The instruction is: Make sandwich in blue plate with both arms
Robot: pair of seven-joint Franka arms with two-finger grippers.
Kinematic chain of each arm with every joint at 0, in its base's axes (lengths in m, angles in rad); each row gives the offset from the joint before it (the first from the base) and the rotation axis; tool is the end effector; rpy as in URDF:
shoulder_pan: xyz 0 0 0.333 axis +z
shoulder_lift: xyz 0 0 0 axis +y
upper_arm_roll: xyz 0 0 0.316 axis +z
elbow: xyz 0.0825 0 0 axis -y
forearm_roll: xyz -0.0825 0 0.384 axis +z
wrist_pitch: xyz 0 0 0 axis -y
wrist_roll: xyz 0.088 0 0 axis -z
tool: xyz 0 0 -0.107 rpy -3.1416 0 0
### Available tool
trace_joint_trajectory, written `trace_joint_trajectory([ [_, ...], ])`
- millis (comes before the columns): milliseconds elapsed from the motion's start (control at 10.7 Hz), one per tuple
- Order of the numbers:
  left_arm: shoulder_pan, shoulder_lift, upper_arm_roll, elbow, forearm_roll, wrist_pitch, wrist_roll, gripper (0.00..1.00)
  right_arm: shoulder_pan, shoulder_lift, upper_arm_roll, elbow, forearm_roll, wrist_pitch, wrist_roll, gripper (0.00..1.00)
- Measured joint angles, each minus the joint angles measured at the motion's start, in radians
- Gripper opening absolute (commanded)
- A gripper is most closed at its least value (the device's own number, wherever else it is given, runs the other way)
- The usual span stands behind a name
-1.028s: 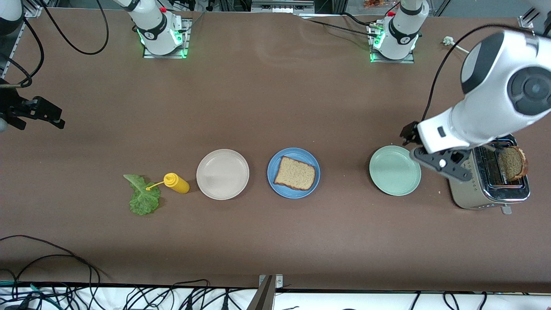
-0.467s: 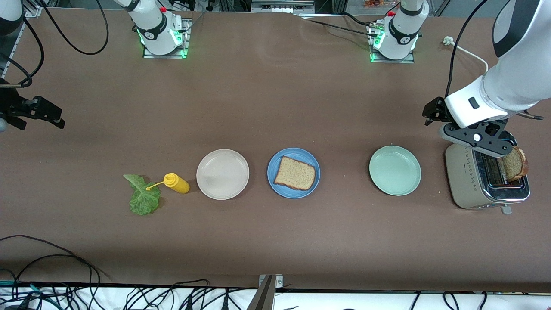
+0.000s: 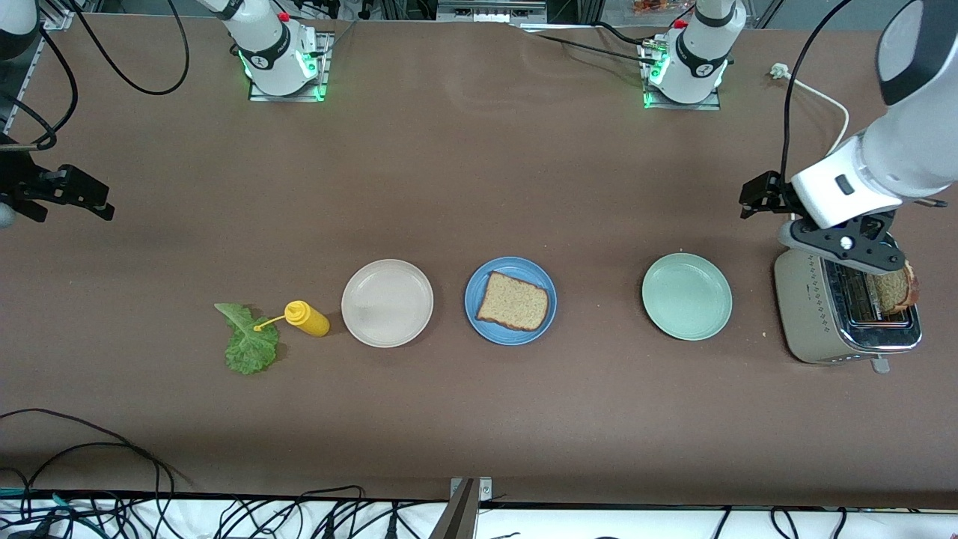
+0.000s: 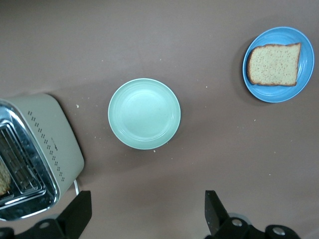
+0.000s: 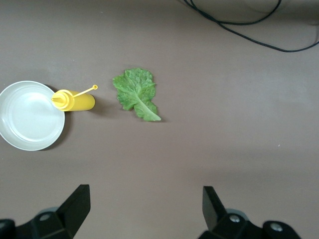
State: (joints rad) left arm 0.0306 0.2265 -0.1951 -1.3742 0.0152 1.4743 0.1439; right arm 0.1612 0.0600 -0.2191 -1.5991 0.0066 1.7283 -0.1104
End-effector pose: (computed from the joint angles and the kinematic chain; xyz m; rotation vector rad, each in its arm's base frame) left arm 0.6047 -0.0848 0.5784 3.0722 -0.4732 -0.1906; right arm 0.5852 -0.0297 0.5919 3.1262 0.0821 0.1093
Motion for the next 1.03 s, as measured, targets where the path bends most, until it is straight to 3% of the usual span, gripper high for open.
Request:
trace_joint_trajectory([
  [187, -0.057, -0.066, 0.087, -0.069, -0.03, 0.0, 0.003, 1.0, 0.001, 0.002, 0.013, 0.005, 0.0, -0.008, 0.0, 1.0],
  [561, -0.122, -0.194, 0.094, -0.202, -0.024, 0.055, 0.001, 1.0, -0.037, 0.086, 0.001, 0.002, 0.0, -0.048, 0.001, 1.0],
  [1028, -0.116, -0.208, 0.106, -0.217, -0.022, 0.157, 0.001, 1.0, -0.06, 0.146, 0.0, 0.001, 0.028, -0.087, -0.001, 1.0],
])
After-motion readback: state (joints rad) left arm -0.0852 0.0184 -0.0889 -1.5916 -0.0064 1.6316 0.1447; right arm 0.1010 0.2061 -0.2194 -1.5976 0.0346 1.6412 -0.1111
